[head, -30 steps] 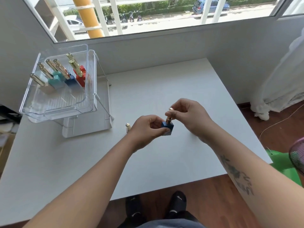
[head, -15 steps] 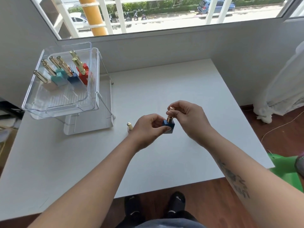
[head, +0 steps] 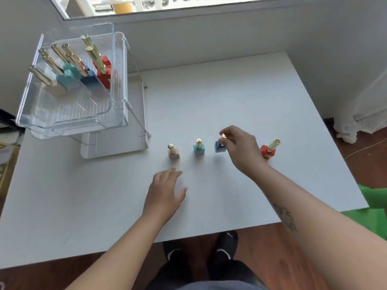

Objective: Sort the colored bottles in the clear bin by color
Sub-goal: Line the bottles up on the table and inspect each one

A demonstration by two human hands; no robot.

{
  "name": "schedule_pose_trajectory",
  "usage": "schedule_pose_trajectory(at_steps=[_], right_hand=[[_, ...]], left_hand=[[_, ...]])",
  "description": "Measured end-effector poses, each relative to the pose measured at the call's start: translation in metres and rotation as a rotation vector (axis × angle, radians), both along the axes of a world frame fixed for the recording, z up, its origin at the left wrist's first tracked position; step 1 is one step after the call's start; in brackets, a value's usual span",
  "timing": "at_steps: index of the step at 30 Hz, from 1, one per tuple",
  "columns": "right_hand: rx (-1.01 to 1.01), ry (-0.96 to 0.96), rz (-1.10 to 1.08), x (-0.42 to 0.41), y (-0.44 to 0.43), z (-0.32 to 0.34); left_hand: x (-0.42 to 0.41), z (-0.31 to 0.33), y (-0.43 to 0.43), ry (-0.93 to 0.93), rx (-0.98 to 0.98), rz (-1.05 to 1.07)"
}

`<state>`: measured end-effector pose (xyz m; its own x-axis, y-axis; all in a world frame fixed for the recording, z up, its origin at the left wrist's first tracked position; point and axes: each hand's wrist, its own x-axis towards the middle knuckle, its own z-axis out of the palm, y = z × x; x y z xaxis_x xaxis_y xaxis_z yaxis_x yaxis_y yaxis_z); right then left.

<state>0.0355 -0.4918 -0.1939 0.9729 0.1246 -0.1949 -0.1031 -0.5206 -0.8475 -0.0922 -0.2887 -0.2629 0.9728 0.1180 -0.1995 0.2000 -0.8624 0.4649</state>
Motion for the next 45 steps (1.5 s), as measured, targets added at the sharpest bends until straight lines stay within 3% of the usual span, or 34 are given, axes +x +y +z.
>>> schedule_pose_trajectory(at_steps=[5, 15, 18, 23, 29, 45], right_hand=[[-0.033, 0.038, -0.02, 0.008, 0.008, -0.014], [-0.096, 0.011, 0.015, -0.013, -0.001, -0.03], [-0.217, -0.035, 0.019, -0.039, -0.026, -0.047], [-0.517, -0.151, 0.112, -0.075, -0.08, -0.074], [-0.855, -0.082, 0.178, -0.107, -0.127, -0.097], [-0.895, -0.162, 0.17, -0.113, -0.134, -0.109]], left_hand=[[-0.014, -0.017, 0.023, 0.079, 0.128, -0.029], [-0.012, -0.012, 0.014, -0.037, 0.158, -0.089], [-0.003, -0.009, -0.002, -0.139, 0.084, -0.187], [0.021, -0.005, -0.051, -0.139, -0.056, -0.31], [0.066, -0.003, -0.113, -0.12, -0.17, -0.292], [0.14, 0.001, -0.188, -0.029, -0.462, -0.177]])
